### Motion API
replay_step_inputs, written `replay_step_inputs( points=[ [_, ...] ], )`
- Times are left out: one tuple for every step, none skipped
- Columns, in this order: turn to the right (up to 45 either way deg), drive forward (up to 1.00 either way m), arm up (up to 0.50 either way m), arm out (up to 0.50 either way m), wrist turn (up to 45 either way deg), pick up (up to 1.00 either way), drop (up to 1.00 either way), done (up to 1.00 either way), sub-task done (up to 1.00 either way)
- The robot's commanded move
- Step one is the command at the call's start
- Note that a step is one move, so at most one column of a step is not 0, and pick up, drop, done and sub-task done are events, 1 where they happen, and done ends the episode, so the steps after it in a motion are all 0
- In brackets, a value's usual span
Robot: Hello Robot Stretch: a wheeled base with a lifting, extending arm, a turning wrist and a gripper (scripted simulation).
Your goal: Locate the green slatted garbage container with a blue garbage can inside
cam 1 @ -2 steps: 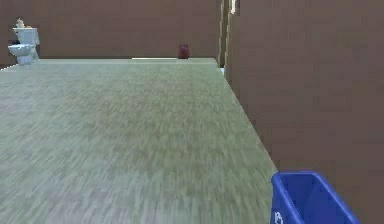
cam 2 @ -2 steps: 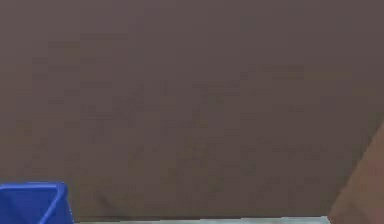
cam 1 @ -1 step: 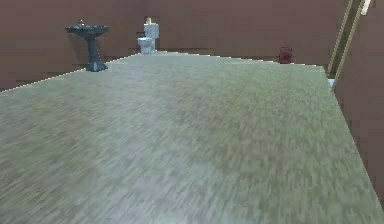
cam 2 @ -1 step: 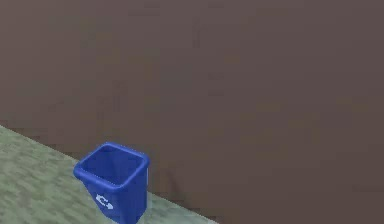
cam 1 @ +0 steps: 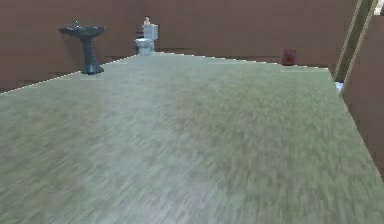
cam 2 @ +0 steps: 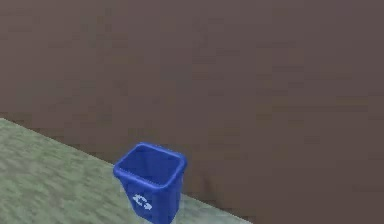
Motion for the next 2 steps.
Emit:
replay_step_inputs(
  points=[
    [-18.0, 0.0, 0.0, 0.0, 0.0, 0.0, 0.0, 0.0, 0.0],
    [0.0, 0.2, 0.0, 0.0, 0.0, 0.0, 0.0, 0.0, 0.0]
  ],
)
